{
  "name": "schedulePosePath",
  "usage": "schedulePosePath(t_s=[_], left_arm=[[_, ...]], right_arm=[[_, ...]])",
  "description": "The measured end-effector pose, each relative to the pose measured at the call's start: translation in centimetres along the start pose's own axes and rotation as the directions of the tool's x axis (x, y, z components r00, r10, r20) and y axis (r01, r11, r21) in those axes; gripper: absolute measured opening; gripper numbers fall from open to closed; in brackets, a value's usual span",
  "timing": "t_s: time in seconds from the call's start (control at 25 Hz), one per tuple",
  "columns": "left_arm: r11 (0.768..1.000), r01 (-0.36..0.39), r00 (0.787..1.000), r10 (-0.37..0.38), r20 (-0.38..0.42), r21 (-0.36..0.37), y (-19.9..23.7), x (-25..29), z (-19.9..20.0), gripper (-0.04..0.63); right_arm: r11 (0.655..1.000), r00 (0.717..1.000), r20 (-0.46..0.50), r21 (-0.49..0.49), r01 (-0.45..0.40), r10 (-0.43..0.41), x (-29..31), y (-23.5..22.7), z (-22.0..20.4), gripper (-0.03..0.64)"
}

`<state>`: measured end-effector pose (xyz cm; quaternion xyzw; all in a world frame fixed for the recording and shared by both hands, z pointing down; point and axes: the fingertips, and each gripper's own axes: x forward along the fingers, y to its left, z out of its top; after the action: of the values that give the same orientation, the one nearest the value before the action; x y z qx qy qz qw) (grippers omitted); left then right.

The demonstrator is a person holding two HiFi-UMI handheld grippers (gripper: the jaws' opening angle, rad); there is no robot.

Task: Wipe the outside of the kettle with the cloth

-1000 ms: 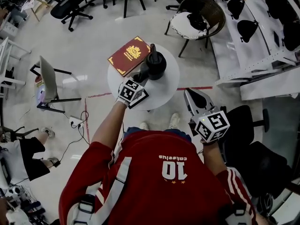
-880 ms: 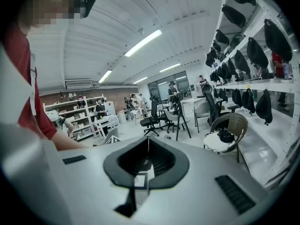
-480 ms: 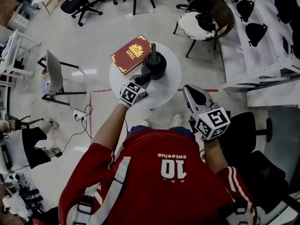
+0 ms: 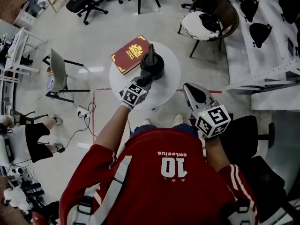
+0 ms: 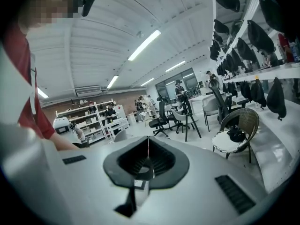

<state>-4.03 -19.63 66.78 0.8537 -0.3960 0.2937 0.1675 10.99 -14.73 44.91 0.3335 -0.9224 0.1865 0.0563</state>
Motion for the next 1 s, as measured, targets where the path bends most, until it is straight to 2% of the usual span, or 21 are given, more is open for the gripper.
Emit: schedulePosePath(t_s=[0.32,0.52,1.0], left_arm=[[0.999,-0.032,0.999,0.031,-0.009,-0.031,-1.4,2.1,1.0,0.048],[0.996,-0.048,0.999,0.048,0.003,-0.082,-1.8,3.2,2.0,0.048],[0.992,-0.060,0.998,0.061,0.006,-0.109,-2.9,5.6,4.1,0.048]], right_arm=[[0.999,0.999,-0.006,-0.002,-0.054,0.054,-0.5,-2.7,0.5,0.017],[0.997,0.997,0.002,0.011,-0.073,0.073,-0.9,-4.1,0.7,0.016],[0.995,0.996,0.008,0.025,-0.092,0.092,-2.3,-6.9,0.7,0.015]])
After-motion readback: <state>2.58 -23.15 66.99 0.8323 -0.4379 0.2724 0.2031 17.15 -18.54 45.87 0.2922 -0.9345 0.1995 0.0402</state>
